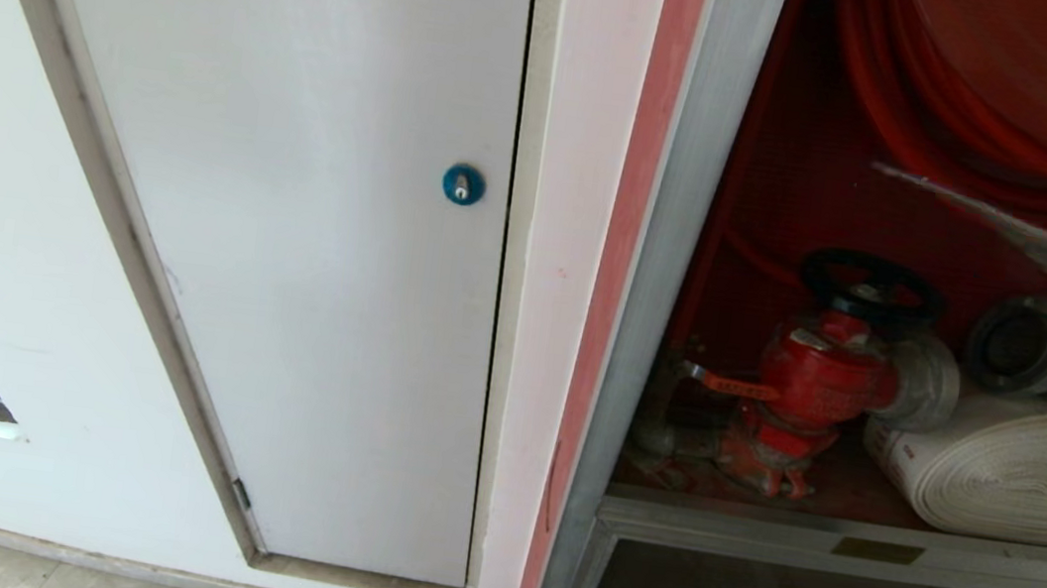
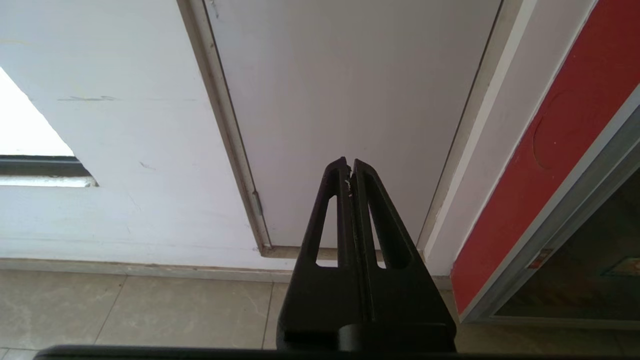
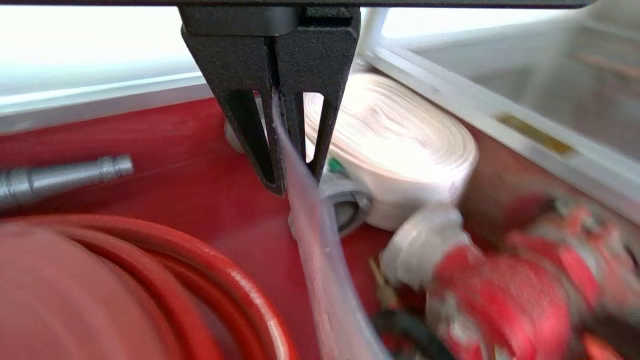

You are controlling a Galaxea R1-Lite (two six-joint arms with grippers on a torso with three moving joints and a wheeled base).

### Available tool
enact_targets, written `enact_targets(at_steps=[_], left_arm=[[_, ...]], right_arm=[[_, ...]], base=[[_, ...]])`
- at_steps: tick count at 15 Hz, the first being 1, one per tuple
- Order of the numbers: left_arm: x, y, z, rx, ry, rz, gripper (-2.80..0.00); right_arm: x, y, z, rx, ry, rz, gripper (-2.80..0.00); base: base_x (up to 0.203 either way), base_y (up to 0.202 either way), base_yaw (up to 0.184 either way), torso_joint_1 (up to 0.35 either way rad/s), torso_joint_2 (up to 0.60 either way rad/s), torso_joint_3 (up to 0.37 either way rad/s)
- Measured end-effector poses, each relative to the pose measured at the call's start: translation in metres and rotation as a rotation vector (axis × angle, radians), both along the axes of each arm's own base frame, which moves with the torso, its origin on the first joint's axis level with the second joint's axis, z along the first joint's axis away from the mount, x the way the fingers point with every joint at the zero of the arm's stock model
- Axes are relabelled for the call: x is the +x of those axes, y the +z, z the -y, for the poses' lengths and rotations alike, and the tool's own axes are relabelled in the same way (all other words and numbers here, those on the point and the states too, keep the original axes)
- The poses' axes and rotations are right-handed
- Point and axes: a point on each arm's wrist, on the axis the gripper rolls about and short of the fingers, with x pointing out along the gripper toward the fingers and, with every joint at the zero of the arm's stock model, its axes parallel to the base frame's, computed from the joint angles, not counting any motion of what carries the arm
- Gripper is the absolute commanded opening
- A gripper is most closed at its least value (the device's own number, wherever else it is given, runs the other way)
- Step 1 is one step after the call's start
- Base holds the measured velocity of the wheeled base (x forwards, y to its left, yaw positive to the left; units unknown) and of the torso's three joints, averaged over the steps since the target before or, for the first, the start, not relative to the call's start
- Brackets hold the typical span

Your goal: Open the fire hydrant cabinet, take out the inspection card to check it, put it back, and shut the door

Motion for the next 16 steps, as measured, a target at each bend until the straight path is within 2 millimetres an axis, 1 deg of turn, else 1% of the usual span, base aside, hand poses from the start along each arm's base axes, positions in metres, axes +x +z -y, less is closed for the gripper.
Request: enact_targets(at_steps=[3, 5, 11, 16], left_arm=[[0.000, 0.000, 0.000, 0.000, 0.000, 0.000, -2.80], [0.000, 0.000, 0.000, 0.000, 0.000, 0.000, -2.80], [0.000, 0.000, 0.000, 0.000, 0.000, 0.000, -2.80], [0.000, 0.000, 0.000, 0.000, 0.000, 0.001, -2.80]], right_arm=[[-0.008, 0.002, -0.001, 0.074, 0.020, 0.032, -2.80], [-0.010, 0.001, -0.003, 0.130, 0.068, 0.031, -2.80], [-0.016, -0.005, -0.015, 0.287, 0.200, -0.032, -2.80], [-0.013, -0.010, -0.026, 0.504, 0.328, -0.102, -2.80]], base=[[0.000, 0.000, 0.000, 0.000, 0.00, 0.000], [0.000, 0.000, 0.000, 0.000, 0.00, 0.000], [0.000, 0.000, 0.000, 0.000, 0.00, 0.000], [0.000, 0.000, 0.000, 0.000, 0.00, 0.000]])
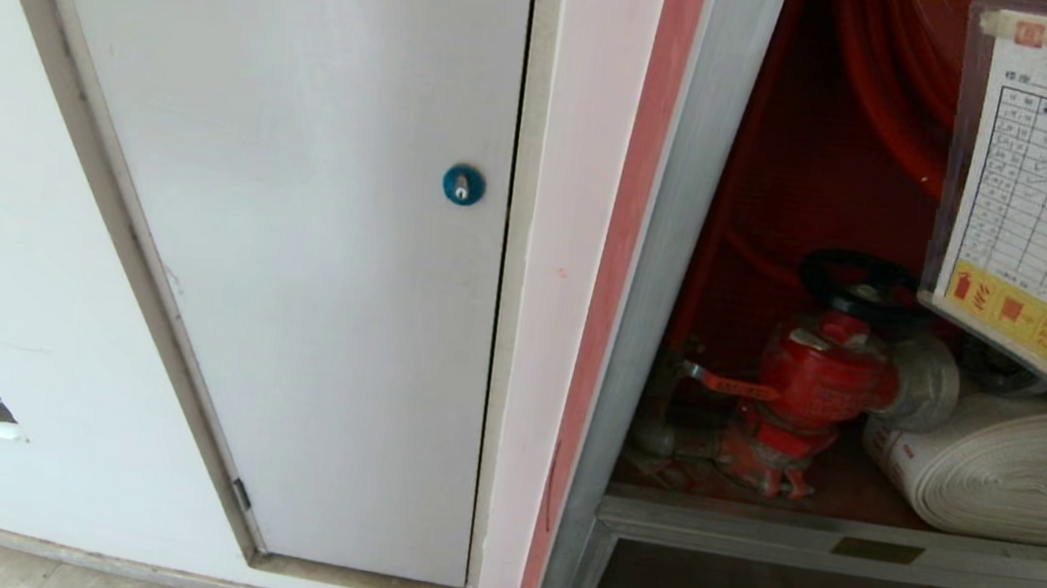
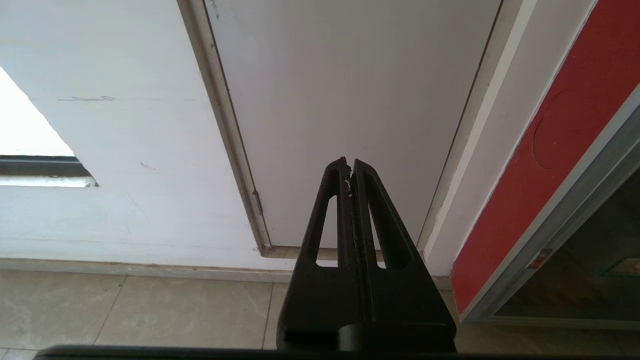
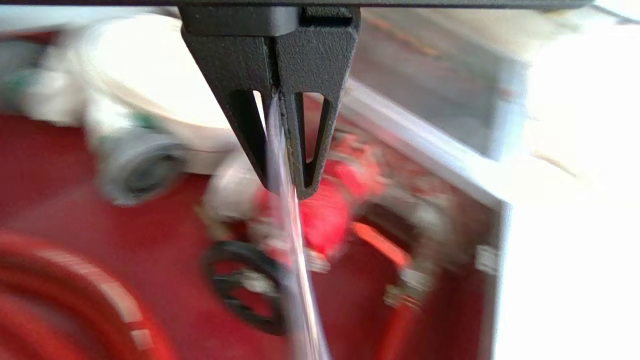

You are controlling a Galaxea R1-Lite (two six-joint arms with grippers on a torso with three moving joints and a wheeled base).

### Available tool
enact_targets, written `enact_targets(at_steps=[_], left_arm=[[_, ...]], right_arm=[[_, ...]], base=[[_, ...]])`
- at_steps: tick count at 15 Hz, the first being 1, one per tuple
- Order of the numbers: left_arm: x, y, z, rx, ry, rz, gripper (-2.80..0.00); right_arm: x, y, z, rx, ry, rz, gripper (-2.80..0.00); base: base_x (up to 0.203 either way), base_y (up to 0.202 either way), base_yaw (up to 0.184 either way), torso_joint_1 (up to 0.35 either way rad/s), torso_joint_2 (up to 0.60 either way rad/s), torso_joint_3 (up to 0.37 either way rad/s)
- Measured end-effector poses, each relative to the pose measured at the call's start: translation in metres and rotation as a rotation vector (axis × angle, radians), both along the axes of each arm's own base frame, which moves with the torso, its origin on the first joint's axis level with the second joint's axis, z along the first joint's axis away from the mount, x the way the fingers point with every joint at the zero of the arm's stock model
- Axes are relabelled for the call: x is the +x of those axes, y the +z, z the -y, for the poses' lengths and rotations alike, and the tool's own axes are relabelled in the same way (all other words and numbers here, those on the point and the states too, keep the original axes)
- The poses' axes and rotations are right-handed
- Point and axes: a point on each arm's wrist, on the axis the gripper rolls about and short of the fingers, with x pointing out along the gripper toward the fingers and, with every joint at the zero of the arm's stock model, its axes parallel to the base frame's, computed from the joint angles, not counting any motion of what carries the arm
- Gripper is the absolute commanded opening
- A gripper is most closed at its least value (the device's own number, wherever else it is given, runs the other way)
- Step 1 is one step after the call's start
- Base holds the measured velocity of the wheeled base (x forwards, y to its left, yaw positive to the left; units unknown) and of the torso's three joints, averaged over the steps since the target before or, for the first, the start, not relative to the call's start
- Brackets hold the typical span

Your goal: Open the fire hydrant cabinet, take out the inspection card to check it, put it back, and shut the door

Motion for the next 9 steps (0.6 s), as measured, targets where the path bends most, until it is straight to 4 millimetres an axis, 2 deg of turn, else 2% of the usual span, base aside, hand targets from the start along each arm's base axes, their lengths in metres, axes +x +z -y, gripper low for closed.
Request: enact_targets(at_steps=[9], left_arm=[[0.0000, 0.0000, 0.0000, 0.000, -0.001, 0.000, -2.80]], right_arm=[[0.0021, -0.0089, -0.0110, 0.356, 0.203, -0.213, -2.80]], base=[[0.000, 0.000, 0.000, 0.000, 0.00, 0.000]])
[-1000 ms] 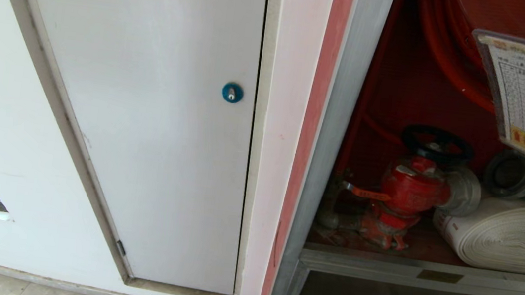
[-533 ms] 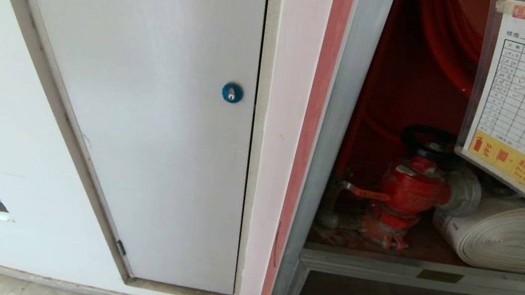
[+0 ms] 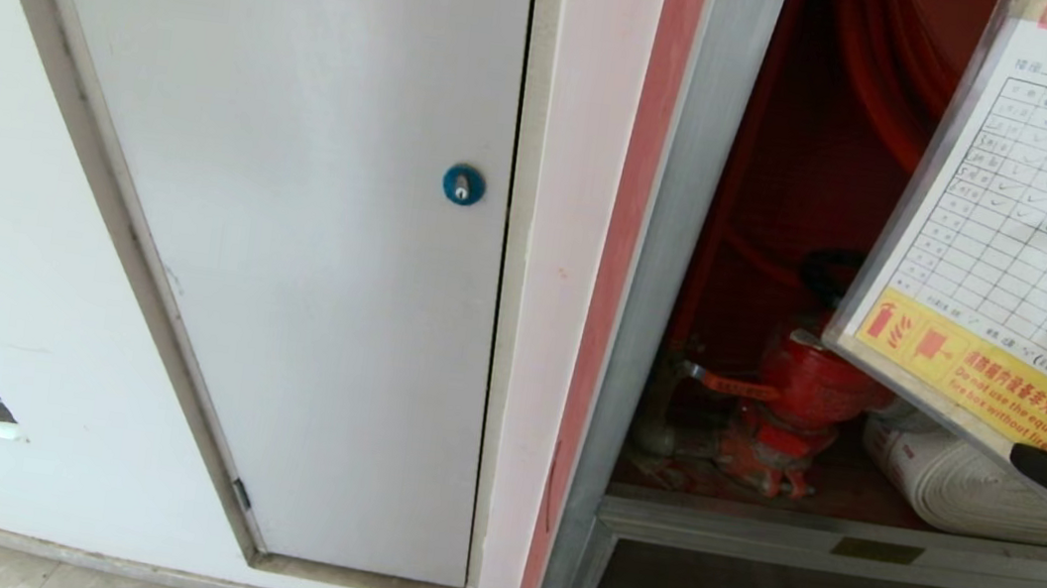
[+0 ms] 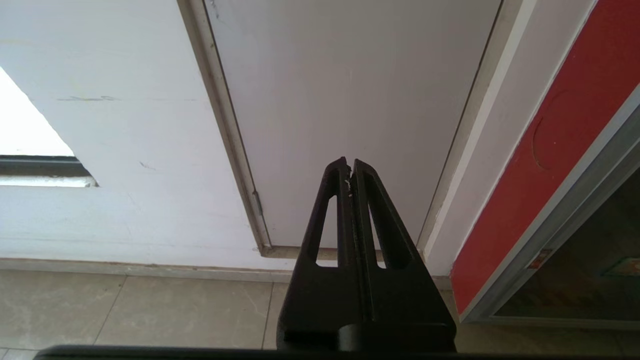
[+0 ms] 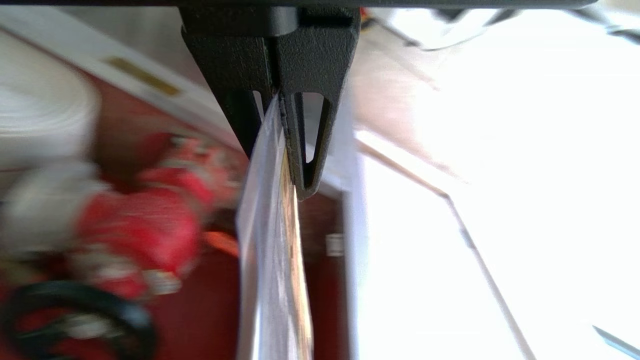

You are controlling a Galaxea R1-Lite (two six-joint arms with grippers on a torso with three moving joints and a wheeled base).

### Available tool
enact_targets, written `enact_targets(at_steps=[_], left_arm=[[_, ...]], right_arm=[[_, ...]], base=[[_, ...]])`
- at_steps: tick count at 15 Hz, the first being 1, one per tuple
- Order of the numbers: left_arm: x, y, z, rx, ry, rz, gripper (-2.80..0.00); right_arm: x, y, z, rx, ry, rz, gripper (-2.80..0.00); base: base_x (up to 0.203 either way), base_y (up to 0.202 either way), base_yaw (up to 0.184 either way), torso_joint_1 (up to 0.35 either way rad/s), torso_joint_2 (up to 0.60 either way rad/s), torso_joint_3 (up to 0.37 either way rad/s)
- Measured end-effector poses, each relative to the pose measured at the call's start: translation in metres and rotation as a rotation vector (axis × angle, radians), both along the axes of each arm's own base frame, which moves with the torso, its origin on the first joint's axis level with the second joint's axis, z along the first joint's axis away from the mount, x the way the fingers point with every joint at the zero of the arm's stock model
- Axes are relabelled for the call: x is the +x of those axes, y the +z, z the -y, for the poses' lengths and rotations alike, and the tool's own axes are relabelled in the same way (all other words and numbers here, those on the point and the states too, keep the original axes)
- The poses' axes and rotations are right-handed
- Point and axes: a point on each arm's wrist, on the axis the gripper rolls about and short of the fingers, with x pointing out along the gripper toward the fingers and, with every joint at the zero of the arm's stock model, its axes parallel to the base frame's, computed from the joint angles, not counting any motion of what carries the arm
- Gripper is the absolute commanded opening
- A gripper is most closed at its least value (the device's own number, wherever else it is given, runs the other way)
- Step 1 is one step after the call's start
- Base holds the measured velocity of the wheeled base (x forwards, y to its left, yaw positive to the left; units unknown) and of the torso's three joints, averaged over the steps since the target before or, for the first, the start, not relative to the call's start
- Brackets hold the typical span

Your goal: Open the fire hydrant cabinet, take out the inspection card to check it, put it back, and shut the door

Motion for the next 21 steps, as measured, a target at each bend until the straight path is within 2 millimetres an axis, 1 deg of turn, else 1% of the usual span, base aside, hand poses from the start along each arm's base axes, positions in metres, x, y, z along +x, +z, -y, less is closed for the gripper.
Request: enact_targets(at_steps=[3, 6, 11, 14, 17, 21], left_arm=[[0.000, 0.000, 0.000, 0.000, 0.001, 0.000, -2.80], [0.000, 0.000, 0.000, 0.000, 0.000, 0.000, -2.80], [0.000, 0.000, 0.000, 0.000, 0.000, 0.000, -2.80], [0.000, 0.000, 0.000, 0.000, 0.000, 0.000, -2.80], [0.000, 0.000, 0.000, 0.000, 0.001, 0.000, -2.80], [0.000, 0.000, 0.000, 0.000, 0.001, 0.000, -2.80]], right_arm=[[-0.003, -0.007, -0.001, 0.009, 0.077, -0.060, -2.80], [-0.014, -0.012, 0.001, 0.007, 0.182, -0.112, -2.80], [-0.032, -0.021, 0.005, -0.036, 0.315, -0.097, -2.80], [-0.036, -0.021, 0.005, -0.022, 0.395, -0.082, -2.80], [-0.030, -0.020, 0.000, -0.028, 0.497, -0.072, -2.80], [-0.002, -0.016, -0.012, -0.021, 0.567, -0.067, -2.80]], base=[[0.000, 0.000, 0.000, 0.000, 0.00, 0.000], [0.000, 0.000, 0.000, 0.000, 0.00, 0.000], [0.000, 0.000, 0.000, 0.000, 0.00, 0.000], [0.000, 0.000, 0.000, 0.000, 0.00, 0.000], [0.000, 0.000, 0.000, 0.000, 0.00, 0.000], [0.000, 0.000, 0.000, 0.000, 0.00, 0.000]])
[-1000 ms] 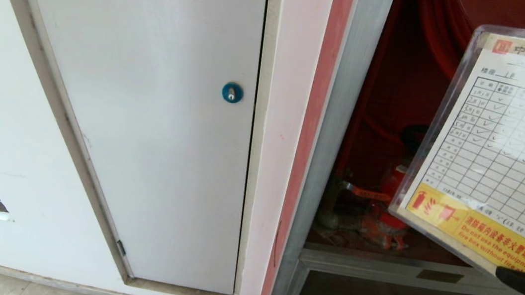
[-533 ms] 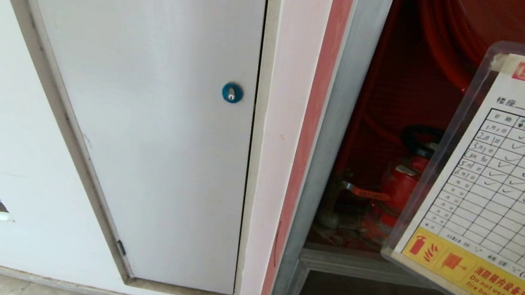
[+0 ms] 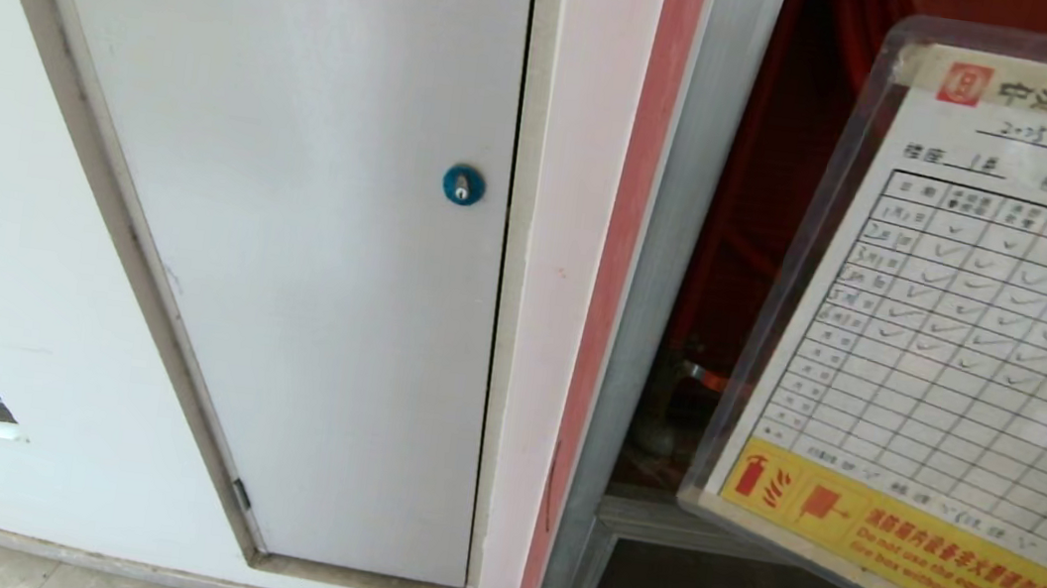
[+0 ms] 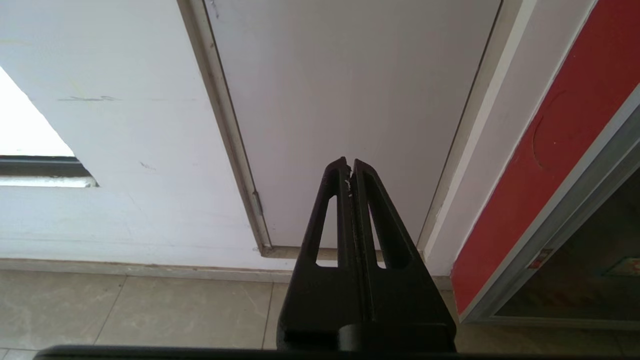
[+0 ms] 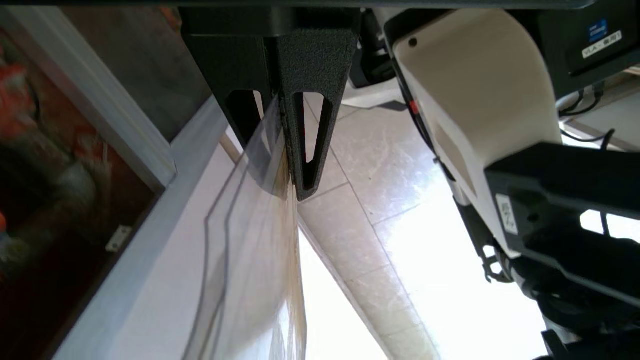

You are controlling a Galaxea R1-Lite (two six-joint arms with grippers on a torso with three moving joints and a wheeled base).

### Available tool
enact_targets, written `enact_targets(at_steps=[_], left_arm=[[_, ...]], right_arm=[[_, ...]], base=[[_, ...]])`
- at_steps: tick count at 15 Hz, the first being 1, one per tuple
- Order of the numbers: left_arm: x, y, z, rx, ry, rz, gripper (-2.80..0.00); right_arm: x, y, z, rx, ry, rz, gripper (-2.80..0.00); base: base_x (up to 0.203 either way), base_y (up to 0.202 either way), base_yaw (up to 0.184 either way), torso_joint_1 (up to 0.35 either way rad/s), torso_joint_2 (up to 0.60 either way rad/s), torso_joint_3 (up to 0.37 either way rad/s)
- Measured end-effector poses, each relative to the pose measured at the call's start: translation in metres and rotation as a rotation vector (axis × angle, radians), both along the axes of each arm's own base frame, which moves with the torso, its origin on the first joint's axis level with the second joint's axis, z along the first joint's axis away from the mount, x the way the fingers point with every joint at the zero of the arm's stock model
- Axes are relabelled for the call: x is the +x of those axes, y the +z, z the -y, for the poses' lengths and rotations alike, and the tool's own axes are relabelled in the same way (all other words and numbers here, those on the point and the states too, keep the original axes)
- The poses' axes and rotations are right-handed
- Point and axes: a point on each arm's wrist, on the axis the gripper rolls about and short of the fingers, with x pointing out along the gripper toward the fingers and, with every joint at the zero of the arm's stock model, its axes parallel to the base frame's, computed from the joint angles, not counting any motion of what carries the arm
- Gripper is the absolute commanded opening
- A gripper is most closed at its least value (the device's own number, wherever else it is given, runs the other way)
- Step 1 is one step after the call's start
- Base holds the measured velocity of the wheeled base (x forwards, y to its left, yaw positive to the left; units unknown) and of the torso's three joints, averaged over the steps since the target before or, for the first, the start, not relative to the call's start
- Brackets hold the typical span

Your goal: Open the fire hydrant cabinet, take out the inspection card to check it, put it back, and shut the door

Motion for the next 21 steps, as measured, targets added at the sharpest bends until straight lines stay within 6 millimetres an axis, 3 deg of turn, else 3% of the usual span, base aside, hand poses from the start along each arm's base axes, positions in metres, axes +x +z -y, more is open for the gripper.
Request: enact_targets(at_steps=[12, 17, 21], left_arm=[[0.000, 0.000, 0.000, 0.000, 0.000, 0.000, -2.80], [0.000, 0.000, 0.000, 0.000, 0.000, 0.000, -2.80], [0.000, 0.000, 0.000, 0.000, -0.001, 0.000, -2.80]], right_arm=[[0.095, 0.007, -0.066, 0.021, 0.142, 0.042, -2.80], [0.115, 0.013, -0.086, 0.015, 0.179, 0.060, -2.80], [0.118, 0.015, -0.093, -0.001, 0.196, 0.038, -2.80]], base=[[0.000, 0.000, 0.000, 0.000, 0.00, 0.000], [0.000, 0.000, 0.000, 0.000, 0.00, 0.000], [0.000, 0.000, 0.000, 0.000, 0.00, 0.000]])
